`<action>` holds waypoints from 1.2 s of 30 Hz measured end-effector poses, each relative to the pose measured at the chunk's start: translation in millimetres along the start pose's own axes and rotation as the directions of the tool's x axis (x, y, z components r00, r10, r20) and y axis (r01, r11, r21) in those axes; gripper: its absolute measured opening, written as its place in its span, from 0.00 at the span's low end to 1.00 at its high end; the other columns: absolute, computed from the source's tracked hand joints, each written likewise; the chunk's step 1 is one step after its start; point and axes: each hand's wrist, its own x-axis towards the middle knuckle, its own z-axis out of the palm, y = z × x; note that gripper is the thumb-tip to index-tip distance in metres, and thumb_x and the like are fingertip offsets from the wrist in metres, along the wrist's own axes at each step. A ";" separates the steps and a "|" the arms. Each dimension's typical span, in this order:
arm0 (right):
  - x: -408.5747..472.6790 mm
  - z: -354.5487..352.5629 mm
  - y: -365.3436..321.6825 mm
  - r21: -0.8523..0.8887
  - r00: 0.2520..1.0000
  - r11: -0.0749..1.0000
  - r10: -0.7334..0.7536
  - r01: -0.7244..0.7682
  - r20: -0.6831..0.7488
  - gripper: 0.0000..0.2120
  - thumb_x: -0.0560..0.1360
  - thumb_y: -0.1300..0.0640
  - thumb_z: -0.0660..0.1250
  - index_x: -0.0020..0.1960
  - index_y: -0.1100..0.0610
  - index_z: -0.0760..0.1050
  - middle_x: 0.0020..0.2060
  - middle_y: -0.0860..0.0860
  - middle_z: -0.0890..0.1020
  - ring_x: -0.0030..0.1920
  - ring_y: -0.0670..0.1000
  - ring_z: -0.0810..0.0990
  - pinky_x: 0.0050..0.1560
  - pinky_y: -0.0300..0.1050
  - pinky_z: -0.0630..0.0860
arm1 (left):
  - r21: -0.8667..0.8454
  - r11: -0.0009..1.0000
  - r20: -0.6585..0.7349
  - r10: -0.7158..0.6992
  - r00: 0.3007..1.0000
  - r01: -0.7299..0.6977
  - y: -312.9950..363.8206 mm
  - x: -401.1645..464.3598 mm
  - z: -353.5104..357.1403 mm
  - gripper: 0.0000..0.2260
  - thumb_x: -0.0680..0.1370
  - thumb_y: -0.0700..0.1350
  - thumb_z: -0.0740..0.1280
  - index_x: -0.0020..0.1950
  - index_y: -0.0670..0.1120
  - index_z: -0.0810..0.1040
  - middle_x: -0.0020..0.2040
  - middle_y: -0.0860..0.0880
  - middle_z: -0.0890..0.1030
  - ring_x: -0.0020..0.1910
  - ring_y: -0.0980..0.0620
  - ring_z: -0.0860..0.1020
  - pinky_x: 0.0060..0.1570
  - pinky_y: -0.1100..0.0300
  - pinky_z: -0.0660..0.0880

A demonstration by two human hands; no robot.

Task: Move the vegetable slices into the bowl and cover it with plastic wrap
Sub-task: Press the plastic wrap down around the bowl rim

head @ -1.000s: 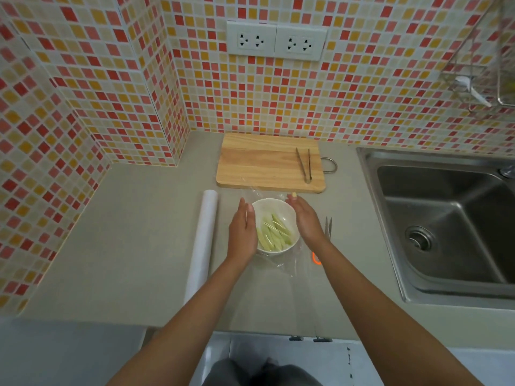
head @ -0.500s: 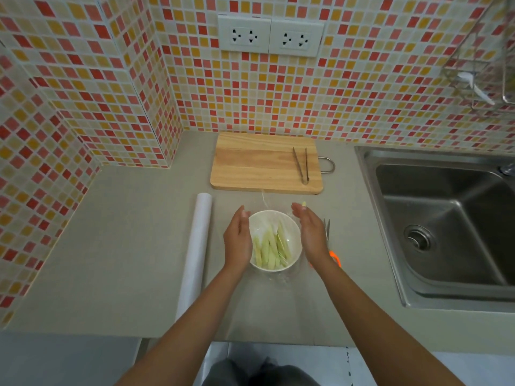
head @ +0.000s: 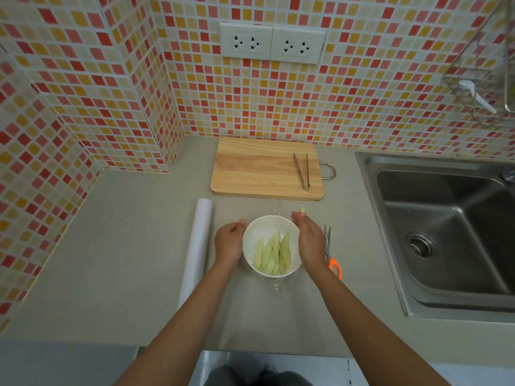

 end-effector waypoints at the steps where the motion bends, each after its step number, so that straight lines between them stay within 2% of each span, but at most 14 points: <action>1: -0.4 2.0 -0.5 -0.011 1.000 1.000 0.003 -0.003 0.014 0.18 0.79 0.47 0.59 0.58 0.56 0.80 0.55 0.51 0.83 0.58 0.49 0.80 0.61 0.45 0.73 | 0.005 1.000 0.030 -0.019 0.999 0.019 -1.4 0.4 -2.5 0.16 0.79 0.48 0.64 0.43 0.35 0.81 0.40 0.42 0.82 0.42 0.47 0.78 0.45 0.53 0.73; 3: -2.4 5.6 -0.4 -0.029 0.999 1.000 0.007 -0.006 0.040 0.17 0.80 0.48 0.58 0.57 0.56 0.81 0.55 0.52 0.83 0.58 0.51 0.80 0.63 0.49 0.73 | -0.024 0.998 0.066 -0.059 0.996 0.061 -2.1 1.1 -5.7 0.11 0.77 0.45 0.67 0.45 0.38 0.83 0.44 0.42 0.84 0.44 0.46 0.80 0.47 0.54 0.75; 6: -4.7 7.2 -0.1 -0.034 0.999 0.999 0.008 -0.007 0.045 0.18 0.80 0.47 0.58 0.56 0.56 0.82 0.52 0.51 0.84 0.56 0.50 0.80 0.61 0.47 0.74 | -0.111 0.983 0.139 -0.129 0.982 0.145 1.0 4.3 -8.0 0.07 0.77 0.43 0.68 0.47 0.39 0.81 0.41 0.46 0.83 0.39 0.50 0.80 0.34 0.64 0.76; 8: -5.5 5.5 1.2 -0.035 0.999 0.999 0.012 -0.011 0.038 0.18 0.80 0.47 0.57 0.55 0.55 0.81 0.49 0.46 0.84 0.53 0.46 0.80 0.55 0.40 0.73 | -0.142 0.971 0.210 -0.162 0.964 0.194 3.9 6.7 -10.3 0.07 0.78 0.42 0.68 0.48 0.39 0.81 0.39 0.47 0.82 0.36 0.53 0.80 0.28 0.68 0.75; 11: -7.7 3.2 1.9 -0.039 1.000 0.999 0.004 -0.003 0.027 0.15 0.81 0.48 0.56 0.45 0.47 0.82 0.38 0.38 0.82 0.41 0.35 0.79 0.41 0.24 0.72 | -0.152 0.967 0.273 -0.156 0.949 0.203 2.2 9.3 -11.5 0.08 0.78 0.42 0.67 0.47 0.38 0.82 0.38 0.48 0.83 0.36 0.53 0.81 0.32 0.64 0.76; 12: -9.3 2.7 0.7 -0.042 1.000 0.999 -0.001 0.002 0.023 0.16 0.81 0.49 0.57 0.43 0.46 0.81 0.35 0.38 0.81 0.37 0.32 0.79 0.36 0.21 0.70 | -0.152 0.969 0.275 -0.147 0.950 0.194 1.9 8.6 -10.8 0.09 0.79 0.42 0.66 0.46 0.38 0.82 0.36 0.49 0.84 0.35 0.53 0.81 0.32 0.64 0.76; 14: -11.0 2.1 -0.5 -0.039 1.000 0.999 -0.001 0.002 0.014 0.16 0.81 0.49 0.56 0.43 0.46 0.81 0.34 0.39 0.81 0.36 0.31 0.78 0.34 0.20 0.70 | -0.146 0.977 0.260 -0.115 0.959 0.157 1.7 7.0 -9.4 0.09 0.79 0.44 0.66 0.45 0.40 0.82 0.36 0.49 0.84 0.36 0.53 0.81 0.32 0.66 0.76; 17: -10.6 -0.6 0.1 -0.031 1.000 1.000 0.002 -0.002 0.002 0.18 0.81 0.47 0.54 0.53 0.53 0.82 0.43 0.40 0.82 0.43 0.34 0.78 0.38 0.22 0.70 | -0.129 0.987 0.241 -0.057 0.969 0.090 2.9 5.8 -7.6 0.15 0.81 0.49 0.61 0.50 0.39 0.81 0.43 0.45 0.84 0.43 0.49 0.81 0.44 0.58 0.77; 19: -10.9 -1.7 0.8 -0.029 1.000 1.000 0.004 -0.004 0.001 0.21 0.81 0.45 0.53 0.56 0.55 0.81 0.47 0.45 0.83 0.48 0.38 0.79 0.43 0.26 0.71 | -0.044 0.999 0.171 -0.003 0.985 0.011 1.8 2.7 -3.5 0.19 0.82 0.51 0.59 0.51 0.37 0.80 0.45 0.43 0.83 0.46 0.46 0.80 0.49 0.53 0.76; 21: -13.3 -1.1 1.7 -0.026 1.000 1.000 0.012 -0.012 -0.004 0.22 0.81 0.44 0.52 0.57 0.55 0.81 0.49 0.47 0.83 0.50 0.42 0.79 0.46 0.30 0.71 | 0.112 0.989 0.066 0.094 0.993 -0.101 -3.7 -2.7 2.7 0.20 0.82 0.52 0.58 0.46 0.35 0.77 0.41 0.44 0.80 0.43 0.45 0.77 0.43 0.54 0.72; 23: -15.5 -0.2 3.4 -0.026 1.000 0.999 0.021 -0.022 -0.015 0.23 0.81 0.44 0.53 0.57 0.56 0.81 0.51 0.50 0.83 0.52 0.45 0.80 0.50 0.35 0.73 | 0.184 0.973 0.013 0.139 0.990 -0.139 -9.8 -9.8 8.4 0.18 0.82 0.53 0.56 0.43 0.39 0.73 0.38 0.48 0.76 0.40 0.48 0.74 0.36 0.59 0.68; 27: -17.0 -2.2 4.6 -0.028 0.999 0.999 0.043 -0.044 -0.028 0.23 0.81 0.43 0.53 0.57 0.55 0.81 0.53 0.51 0.84 0.54 0.49 0.80 0.55 0.43 0.75 | 0.106 0.991 -0.029 0.079 0.996 -0.076 -15.5 -11.2 13.0 0.27 0.82 0.57 0.51 0.42 0.36 0.74 0.38 0.46 0.77 0.38 0.49 0.75 0.39 0.58 0.70; 31: -16.1 -4.5 2.1 -0.041 0.999 0.998 0.035 -0.036 -0.028 0.25 0.80 0.41 0.53 0.57 0.56 0.81 0.53 0.52 0.84 0.57 0.52 0.80 0.62 0.50 0.74 | 0.134 0.988 -0.026 0.084 0.996 -0.080 -15.2 -8.7 12.7 0.27 0.82 0.60 0.48 0.31 0.44 0.67 0.31 0.48 0.75 0.32 0.49 0.73 0.36 0.56 0.69; 36: -18.1 -3.2 3.1 -0.033 0.999 0.999 0.002 -0.003 -0.032 0.21 0.80 0.42 0.54 0.53 0.51 0.82 0.49 0.46 0.84 0.56 0.50 0.80 0.58 0.45 0.74 | 0.186 0.976 -0.065 0.127 0.990 -0.113 -13.7 -6.0 13.0 0.27 0.82 0.59 0.50 0.27 0.45 0.61 0.26 0.48 0.70 0.28 0.50 0.68 0.31 0.56 0.64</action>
